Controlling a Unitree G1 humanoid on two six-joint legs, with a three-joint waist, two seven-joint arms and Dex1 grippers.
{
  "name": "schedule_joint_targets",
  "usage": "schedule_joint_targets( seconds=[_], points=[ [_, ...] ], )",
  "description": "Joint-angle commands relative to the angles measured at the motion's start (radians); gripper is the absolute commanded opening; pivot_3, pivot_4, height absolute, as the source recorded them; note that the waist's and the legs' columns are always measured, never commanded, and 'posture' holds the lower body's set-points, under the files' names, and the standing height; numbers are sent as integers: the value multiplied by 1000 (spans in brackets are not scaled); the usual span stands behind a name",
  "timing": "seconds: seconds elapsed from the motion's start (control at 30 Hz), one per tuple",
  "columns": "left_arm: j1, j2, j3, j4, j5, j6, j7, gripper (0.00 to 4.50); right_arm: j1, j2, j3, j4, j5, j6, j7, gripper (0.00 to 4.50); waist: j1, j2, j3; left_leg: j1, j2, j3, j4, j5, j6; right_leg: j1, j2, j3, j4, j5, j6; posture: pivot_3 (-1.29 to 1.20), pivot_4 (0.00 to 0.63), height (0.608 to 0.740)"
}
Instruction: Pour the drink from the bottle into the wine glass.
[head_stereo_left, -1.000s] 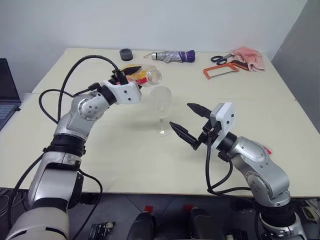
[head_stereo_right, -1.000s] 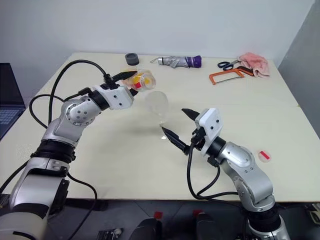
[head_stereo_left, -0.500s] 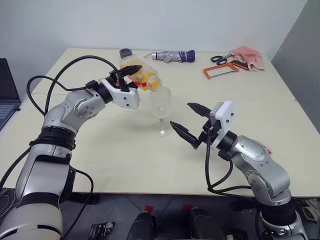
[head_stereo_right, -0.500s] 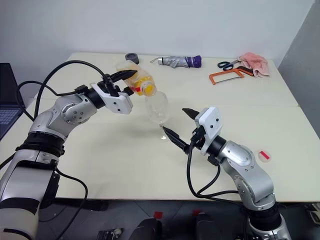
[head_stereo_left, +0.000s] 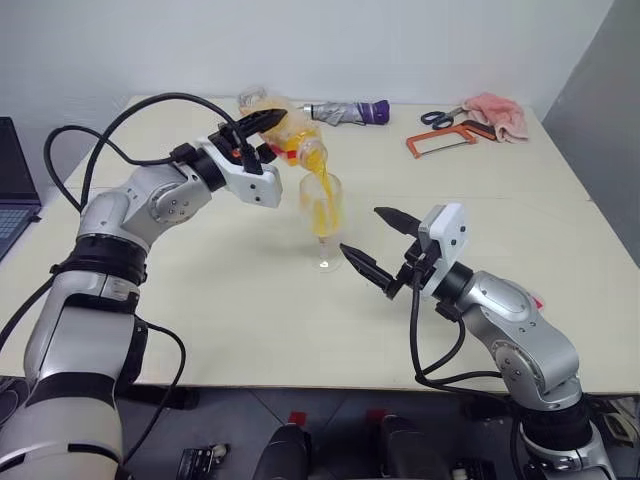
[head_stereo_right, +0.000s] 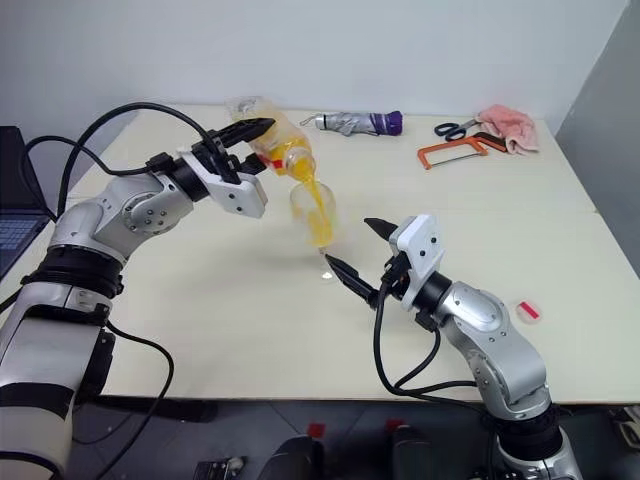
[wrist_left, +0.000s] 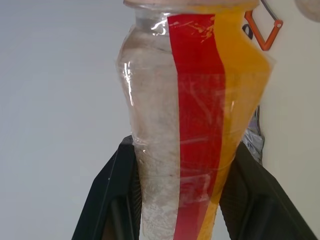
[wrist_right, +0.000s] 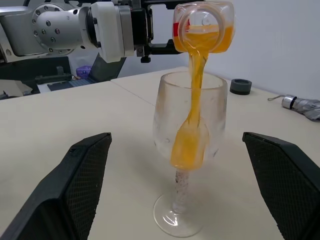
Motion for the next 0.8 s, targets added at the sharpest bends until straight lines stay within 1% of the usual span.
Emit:
schedule_joint_targets(
  seconds=[0.03,0.8],
  points=[
    [-47,27,3,0,7,-4,37,1657,-9,8,-7,-23,5,-14,-1,4500,0,0,0,0,0,0,0,0,0,0,0,0,0,0,0,0,150,740],
    [-88,38,-41,45,43,-7,97,1657,-1,10,-4,-29,-1,-16,-2,4500,0,0,0,0,0,0,0,0,0,0,0,0,0,0,0,0,150,740]
  ],
)
